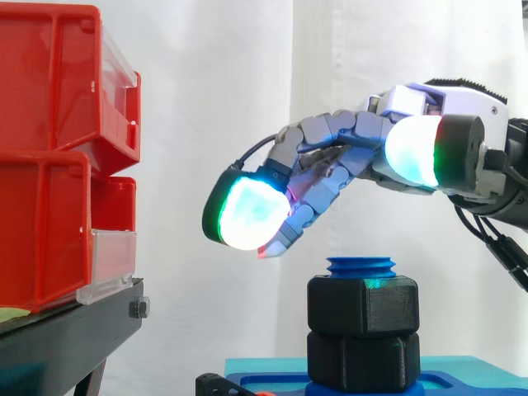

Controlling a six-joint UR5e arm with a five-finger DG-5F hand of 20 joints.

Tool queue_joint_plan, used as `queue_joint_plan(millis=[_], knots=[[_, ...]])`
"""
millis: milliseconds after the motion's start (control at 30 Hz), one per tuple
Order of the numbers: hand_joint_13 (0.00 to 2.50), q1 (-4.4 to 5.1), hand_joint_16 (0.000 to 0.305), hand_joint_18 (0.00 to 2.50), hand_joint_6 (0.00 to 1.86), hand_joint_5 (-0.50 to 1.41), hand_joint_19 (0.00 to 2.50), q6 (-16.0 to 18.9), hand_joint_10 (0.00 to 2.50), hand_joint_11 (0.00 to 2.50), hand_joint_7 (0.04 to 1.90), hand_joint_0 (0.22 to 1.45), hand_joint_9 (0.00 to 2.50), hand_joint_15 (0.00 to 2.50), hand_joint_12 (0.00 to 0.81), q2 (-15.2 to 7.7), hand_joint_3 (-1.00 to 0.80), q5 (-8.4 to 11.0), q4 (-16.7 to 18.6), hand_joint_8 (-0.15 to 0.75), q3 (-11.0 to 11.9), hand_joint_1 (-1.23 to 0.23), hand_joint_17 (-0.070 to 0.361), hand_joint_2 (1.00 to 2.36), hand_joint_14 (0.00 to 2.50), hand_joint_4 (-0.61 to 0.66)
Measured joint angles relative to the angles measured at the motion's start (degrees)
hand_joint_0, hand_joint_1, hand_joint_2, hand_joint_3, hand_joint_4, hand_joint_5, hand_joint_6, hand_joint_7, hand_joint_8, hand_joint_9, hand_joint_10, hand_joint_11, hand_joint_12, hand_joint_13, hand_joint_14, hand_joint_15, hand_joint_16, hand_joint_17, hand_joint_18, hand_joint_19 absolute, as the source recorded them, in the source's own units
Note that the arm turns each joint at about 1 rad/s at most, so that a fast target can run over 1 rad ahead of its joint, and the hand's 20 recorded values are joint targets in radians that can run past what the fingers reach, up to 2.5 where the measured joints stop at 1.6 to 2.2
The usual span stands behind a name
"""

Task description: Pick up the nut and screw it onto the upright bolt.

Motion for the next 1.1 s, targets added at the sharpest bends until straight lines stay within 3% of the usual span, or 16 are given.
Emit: queue_joint_plan(millis=[300, 1100], knots=[[0.6, 1.08, 0.03, 0.35, 0.5, -0.08, 0.12, -0.41, 0.0, 0.0, 0.77, 0.46, 0.87, 0.0, 0.214, -0.93, -0.5, 1.19, -0.46, 0.181, -0.02, -0.09, 0.067, 1.0, 0.0, 0.21], [0.64, 1.2, 0.028, 0.38, 0.5, 0.01, 0.13, -2.08, 0.0, 0.0, 1.28, 0.47, 0.95, 0.0, 0.21, -1.46, -0.5, 1.12, -3.61, 0.217, -0.12, -0.09, 0.063, 1.0, 0.0, 0.21]])
